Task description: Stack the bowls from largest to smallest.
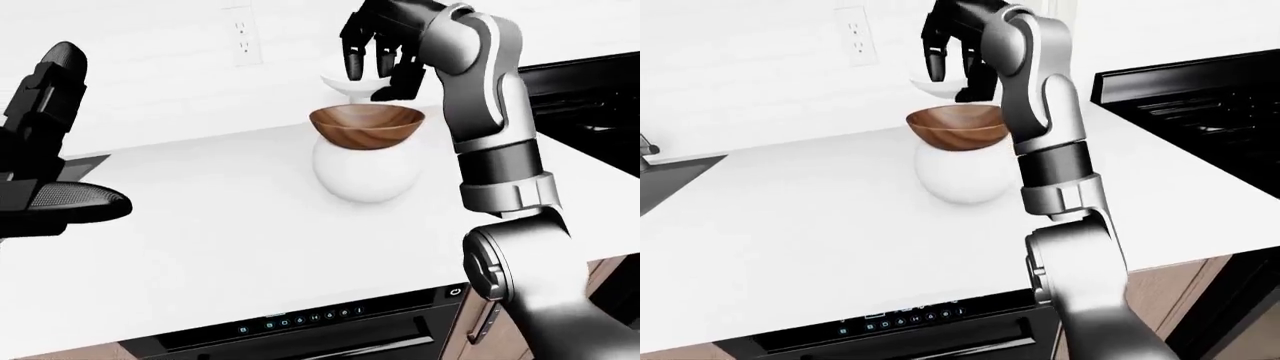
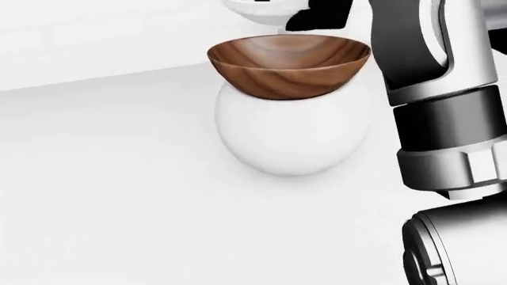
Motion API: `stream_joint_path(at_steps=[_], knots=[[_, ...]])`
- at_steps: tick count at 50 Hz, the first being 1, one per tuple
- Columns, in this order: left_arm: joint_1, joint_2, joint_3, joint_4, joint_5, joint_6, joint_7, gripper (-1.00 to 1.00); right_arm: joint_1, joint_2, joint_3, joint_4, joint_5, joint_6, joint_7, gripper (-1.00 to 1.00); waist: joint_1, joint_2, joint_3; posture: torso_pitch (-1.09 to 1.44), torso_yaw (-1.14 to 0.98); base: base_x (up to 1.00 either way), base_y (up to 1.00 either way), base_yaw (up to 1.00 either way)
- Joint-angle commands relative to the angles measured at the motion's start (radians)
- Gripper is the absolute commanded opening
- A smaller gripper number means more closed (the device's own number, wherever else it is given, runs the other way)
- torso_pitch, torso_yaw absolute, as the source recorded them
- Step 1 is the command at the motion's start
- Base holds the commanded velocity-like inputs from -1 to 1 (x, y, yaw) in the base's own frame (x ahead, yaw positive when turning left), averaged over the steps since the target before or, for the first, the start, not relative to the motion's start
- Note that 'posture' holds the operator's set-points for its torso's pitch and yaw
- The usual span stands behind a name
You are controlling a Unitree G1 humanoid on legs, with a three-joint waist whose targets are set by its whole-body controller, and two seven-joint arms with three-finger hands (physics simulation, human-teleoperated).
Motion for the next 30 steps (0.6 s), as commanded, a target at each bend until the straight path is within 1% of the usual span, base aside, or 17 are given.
stream_joint_path(at_steps=[1,9,15,20,30], knots=[[-0.013,0.016,0.019,0.001,0.003,-0.023,0.005,1.00,-0.037,-0.010,-0.014,-0.032,0.000,-0.003,-0.020,-0.95,0.001,0.001,-0.011,-0.38,0.00,0.00,0.00,0.00],[-0.007,-0.007,0.012,0.001,0.030,-0.024,-0.011,1.00,-0.035,-0.017,-0.013,-0.016,-0.002,-0.020,-0.032,-0.94,0.000,0.004,-0.012,-0.38,0.00,0.00,0.00,0.00],[0.003,-0.023,0.017,0.000,0.044,-0.020,-0.028,1.00,-0.033,-0.024,-0.015,0.032,-0.011,-0.038,-0.051,-0.95,-0.002,0.005,-0.013,-0.38,0.00,0.00,0.00,0.00],[0.005,-0.035,0.011,-0.004,0.058,-0.020,-0.033,1.00,-0.019,-0.016,-0.013,0.038,-0.012,-0.043,-0.064,-0.98,-0.001,0.002,-0.016,-0.38,0.00,0.00,0.00,0.00],[0.006,-0.038,0.015,0.000,0.064,-0.016,-0.042,1.00,-0.018,-0.013,-0.011,0.063,-0.011,-0.048,-0.080,-1.00,0.000,0.003,-0.017,-0.38,0.00,0.00,0.00,0.00]])
